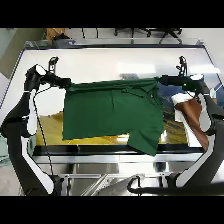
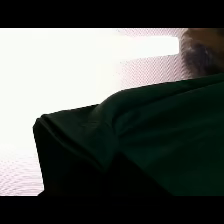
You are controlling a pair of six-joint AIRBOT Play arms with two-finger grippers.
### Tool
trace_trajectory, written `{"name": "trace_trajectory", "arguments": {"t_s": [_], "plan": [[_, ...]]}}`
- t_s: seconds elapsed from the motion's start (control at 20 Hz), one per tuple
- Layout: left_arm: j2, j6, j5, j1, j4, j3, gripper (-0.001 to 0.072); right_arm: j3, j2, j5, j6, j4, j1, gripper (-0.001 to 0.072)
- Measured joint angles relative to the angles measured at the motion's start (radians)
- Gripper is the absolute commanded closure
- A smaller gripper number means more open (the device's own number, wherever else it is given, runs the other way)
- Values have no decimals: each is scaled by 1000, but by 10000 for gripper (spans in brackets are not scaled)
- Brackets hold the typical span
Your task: Fold the shirts.
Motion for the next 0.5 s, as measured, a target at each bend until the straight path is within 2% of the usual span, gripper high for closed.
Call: {"name": "trace_trajectory", "arguments": {"t_s": [0.35, 0.4, 0.45, 0.5], "plan": [[-7, -6, -60, -5, 16, -20, 688, 4, -27, 82, 11, -115, 13, 695], [-6, -10, -67, -5, 15, -24, 657, 4, -31, 87, 11, -120, 14, 649], [-6, -10, -84, -5, 14, -26, 303, 4, -32, 91, 17, -126, 16, 395], [-3, -13, -96, -5, 14, -28, 22, 4, -33, 95, 19, -131, 16, 302]]}}
